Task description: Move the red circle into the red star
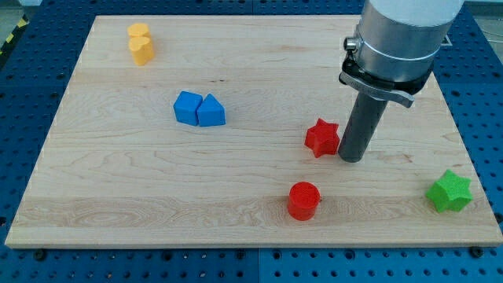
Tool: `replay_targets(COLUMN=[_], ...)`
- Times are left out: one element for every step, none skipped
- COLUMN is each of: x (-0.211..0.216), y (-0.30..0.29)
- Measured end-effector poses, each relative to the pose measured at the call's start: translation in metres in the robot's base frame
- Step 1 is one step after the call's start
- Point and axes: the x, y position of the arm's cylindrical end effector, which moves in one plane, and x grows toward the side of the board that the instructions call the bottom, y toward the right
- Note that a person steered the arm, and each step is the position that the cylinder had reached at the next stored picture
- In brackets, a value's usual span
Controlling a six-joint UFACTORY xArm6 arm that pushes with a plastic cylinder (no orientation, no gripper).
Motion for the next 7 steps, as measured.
replay_targets(x=[0.017, 0.028, 0.032, 0.048, 0.066, 0.084, 0.112], y=[-0.005, -0.014, -0.019, -0.035, -0.035, -0.013, -0.018])
